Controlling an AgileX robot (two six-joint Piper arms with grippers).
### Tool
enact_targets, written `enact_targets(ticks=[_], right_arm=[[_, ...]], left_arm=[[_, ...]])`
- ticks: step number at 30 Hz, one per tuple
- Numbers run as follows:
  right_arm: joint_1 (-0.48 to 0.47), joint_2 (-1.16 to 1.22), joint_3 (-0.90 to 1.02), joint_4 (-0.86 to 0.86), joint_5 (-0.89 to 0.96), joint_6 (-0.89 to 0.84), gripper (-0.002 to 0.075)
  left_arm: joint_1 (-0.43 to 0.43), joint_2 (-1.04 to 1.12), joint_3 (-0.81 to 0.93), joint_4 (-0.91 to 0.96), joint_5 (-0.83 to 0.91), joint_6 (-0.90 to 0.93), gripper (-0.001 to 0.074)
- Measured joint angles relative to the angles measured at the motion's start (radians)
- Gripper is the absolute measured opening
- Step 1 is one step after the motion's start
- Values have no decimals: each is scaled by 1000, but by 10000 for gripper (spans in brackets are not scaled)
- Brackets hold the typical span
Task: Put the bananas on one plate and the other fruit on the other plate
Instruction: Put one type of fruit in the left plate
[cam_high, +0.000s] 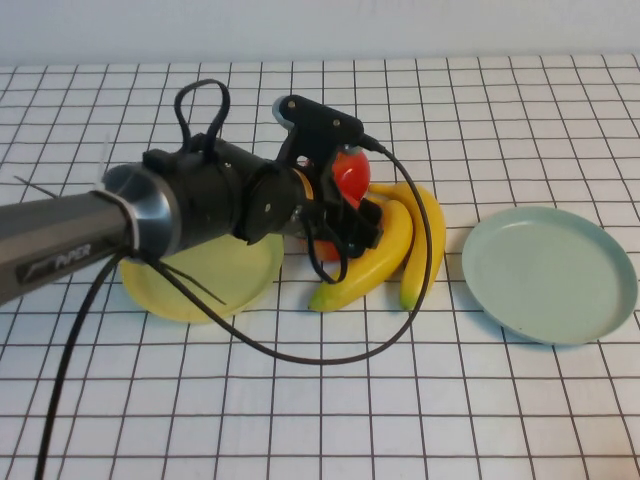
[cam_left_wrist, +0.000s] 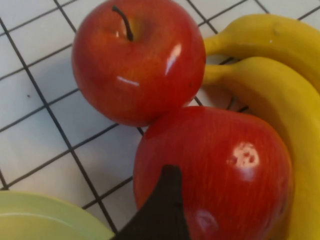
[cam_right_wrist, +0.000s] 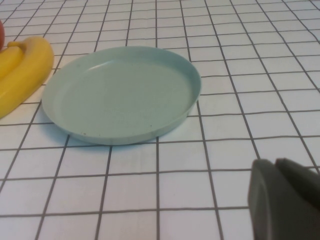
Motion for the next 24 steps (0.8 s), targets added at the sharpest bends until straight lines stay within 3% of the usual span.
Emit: enact_targets(ticks=[17,22,24], right_arm=[[0,0,0,0,0,0,-15],[0,0,0,0,0,0,-15],[0,0,0,0,0,0,-15]], left_arm=[[6,89,-14,10,-82,6,668],[6,89,-14,10,-82,8,580],[8,81,-14,10,-84,8,580]])
